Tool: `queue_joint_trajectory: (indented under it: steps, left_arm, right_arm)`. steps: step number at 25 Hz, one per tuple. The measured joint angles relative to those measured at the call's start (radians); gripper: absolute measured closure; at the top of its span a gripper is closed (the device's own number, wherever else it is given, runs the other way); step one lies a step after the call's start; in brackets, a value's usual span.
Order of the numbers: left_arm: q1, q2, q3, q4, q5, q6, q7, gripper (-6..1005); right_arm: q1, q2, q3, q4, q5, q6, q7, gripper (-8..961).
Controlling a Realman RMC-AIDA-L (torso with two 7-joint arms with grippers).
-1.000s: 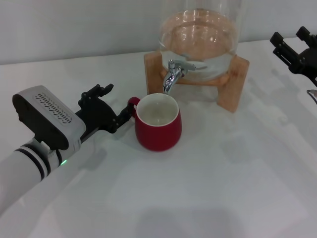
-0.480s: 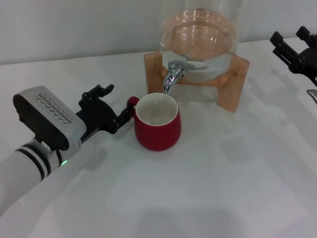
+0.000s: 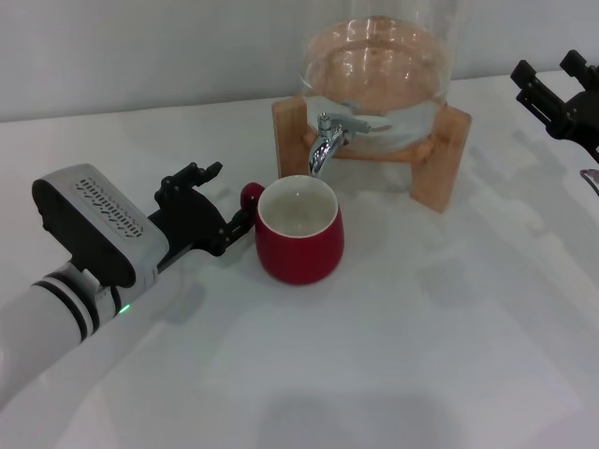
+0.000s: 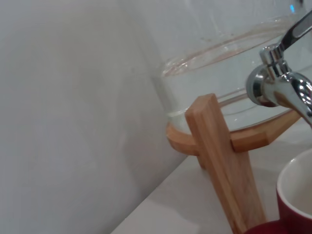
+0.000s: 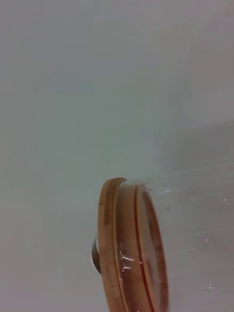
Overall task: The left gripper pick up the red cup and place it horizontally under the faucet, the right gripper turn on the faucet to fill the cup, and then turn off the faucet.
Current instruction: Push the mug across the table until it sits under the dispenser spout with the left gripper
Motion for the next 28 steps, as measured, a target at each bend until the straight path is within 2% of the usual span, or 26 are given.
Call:
queue_joint_trajectory:
  steps: [28]
  left_arm:
    - [0.012,0.000,-0.002,0.000,0.016,0.007,0.008,325]
  right_arm:
    - [0.005,-0.001,-0.005,0.000,0.000,0.007,0.001,101]
